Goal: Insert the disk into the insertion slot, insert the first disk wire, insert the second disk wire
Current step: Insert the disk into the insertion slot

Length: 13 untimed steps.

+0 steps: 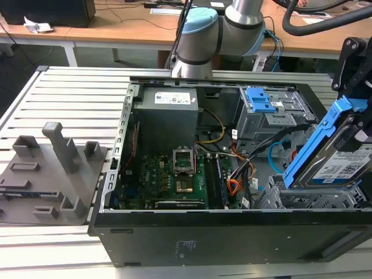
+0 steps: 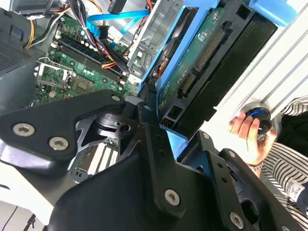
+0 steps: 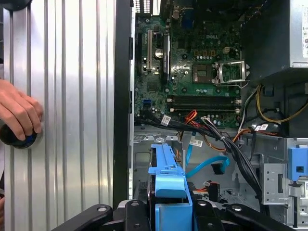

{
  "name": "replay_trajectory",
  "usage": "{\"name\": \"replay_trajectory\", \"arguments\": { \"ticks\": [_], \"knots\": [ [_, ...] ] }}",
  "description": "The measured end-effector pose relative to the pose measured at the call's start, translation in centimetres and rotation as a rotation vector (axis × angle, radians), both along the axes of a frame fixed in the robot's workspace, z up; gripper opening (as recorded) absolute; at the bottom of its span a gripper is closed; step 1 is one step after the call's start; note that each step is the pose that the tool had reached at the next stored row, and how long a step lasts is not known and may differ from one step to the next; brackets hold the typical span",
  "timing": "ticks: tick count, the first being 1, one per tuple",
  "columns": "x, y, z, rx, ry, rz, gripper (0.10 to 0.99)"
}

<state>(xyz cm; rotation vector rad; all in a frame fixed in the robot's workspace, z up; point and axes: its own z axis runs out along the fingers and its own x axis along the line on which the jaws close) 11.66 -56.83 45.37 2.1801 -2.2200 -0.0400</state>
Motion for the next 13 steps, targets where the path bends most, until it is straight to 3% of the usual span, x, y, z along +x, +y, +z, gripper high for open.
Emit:
{"name": "replay_trajectory", "arguments": {
  "ticks": [3,9,13],
  "knots": [
    [0.0,0.07,-0.88,0.002,0.0,0.0,0.365],
    [0.0,1.02,-1.13,0.011,0.0,0.0,0.365],
    [0.1,1.14,-1.62,0.011,0.0,0.0,0.365]
  ]
}}
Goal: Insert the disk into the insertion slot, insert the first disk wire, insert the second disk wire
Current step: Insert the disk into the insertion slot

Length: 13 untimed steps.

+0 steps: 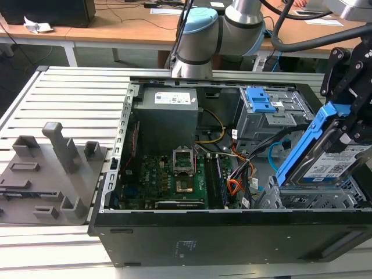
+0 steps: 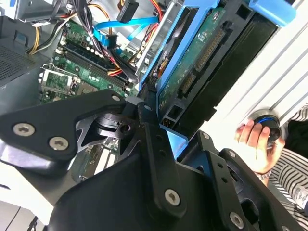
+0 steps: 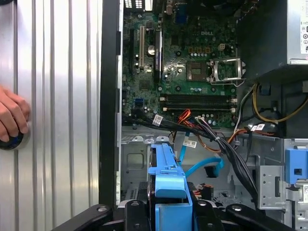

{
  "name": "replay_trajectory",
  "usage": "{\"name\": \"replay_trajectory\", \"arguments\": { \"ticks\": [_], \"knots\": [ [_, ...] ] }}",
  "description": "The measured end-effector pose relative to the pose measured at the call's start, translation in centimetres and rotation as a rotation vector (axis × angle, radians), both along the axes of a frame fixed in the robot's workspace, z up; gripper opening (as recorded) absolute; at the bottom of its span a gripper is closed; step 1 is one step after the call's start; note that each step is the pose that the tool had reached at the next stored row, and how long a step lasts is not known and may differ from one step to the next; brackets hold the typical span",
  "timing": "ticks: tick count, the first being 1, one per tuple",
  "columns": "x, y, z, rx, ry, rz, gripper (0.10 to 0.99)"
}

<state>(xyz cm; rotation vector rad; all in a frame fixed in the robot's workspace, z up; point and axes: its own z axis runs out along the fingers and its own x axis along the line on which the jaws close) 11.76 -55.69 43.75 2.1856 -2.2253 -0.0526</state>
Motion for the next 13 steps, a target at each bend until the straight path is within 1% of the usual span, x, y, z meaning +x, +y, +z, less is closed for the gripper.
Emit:
{"name": "replay_trajectory", "arguments": {
  "ticks": [5,8,13],
  "knots": [
    [0.07,0.04,-0.77,0.0,0.0,0.0,0.365],
    [0.06,0.04,-1.76,0.0,0.0,0.0,0.365],
    [0.06,0.04,-2.13,0.0,0.0,0.0,0.365]
  ]
}}
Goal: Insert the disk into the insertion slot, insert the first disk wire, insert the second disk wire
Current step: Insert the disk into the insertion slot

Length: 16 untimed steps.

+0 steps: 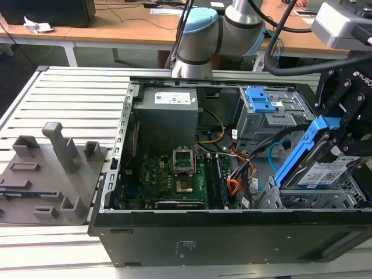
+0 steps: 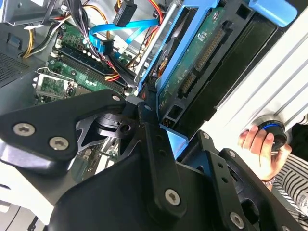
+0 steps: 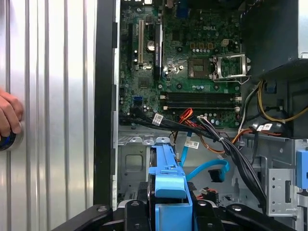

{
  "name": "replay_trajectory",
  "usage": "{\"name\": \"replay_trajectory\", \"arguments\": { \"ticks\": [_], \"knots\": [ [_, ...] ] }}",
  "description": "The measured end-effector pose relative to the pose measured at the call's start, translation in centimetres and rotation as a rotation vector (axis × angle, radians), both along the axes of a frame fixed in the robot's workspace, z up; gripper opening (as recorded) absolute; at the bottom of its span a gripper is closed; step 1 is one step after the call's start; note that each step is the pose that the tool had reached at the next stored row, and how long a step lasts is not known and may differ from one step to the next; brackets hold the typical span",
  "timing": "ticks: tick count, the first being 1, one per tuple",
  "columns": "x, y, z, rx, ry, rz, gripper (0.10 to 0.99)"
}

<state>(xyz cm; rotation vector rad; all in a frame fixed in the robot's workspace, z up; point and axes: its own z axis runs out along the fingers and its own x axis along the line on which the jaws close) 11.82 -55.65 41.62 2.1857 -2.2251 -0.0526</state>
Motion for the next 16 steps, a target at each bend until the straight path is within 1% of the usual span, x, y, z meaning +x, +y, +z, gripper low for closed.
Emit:
{"name": "replay_trajectory", "arguments": {
  "ticks": [5,9,13,16],
  "knots": [
    [0.0,0.0,-0.3,0.0,0.0,0.0,0.365],
    [0.0,0.0,-0.75,0.0,-0.0001,0.0,0.365],
    [0.0,0.0,-1.42,0.0,-0.0001,0.0,0.365],
    [0.0,0.0,-1.45,0.0,-0.0001,0.0,0.365]
  ]
}}
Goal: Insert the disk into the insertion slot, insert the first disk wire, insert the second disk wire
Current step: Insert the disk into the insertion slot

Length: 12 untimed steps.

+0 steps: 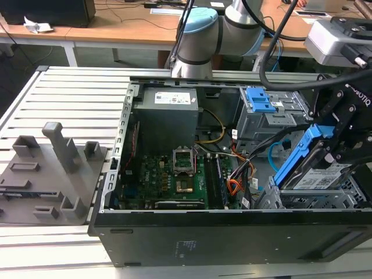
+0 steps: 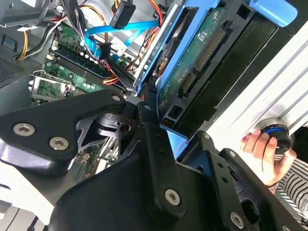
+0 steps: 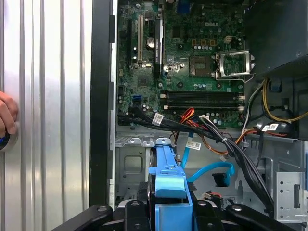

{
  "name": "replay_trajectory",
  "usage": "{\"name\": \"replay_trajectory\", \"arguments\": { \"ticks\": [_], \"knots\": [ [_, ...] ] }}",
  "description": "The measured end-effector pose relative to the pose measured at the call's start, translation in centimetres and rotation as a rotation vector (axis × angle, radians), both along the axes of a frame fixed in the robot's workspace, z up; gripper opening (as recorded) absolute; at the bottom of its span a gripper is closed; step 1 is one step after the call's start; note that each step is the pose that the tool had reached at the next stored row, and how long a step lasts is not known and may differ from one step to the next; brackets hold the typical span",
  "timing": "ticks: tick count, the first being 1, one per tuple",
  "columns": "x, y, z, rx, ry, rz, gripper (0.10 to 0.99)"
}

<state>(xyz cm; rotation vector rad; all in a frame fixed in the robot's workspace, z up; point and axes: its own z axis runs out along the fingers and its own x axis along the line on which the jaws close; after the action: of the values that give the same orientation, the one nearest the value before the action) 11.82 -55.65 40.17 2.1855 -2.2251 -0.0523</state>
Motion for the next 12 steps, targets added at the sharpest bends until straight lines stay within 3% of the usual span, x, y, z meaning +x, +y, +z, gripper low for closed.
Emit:
{"name": "replay_trajectory", "arguments": {
  "ticks": [5,6,10,12],
  "knots": [
    [0.0,0.0,-0.05,0.0,0.0,0.0,0.376],
    [0.0,0.0,-0.06,0.0,0.0001,0.0,0.439],
    [0.0,0.0,-0.08,0.0,0.0,0.0,0.439],
    [0.0,0.0,-0.1,0.0,0.0,0.0,0.357]
  ]
}}
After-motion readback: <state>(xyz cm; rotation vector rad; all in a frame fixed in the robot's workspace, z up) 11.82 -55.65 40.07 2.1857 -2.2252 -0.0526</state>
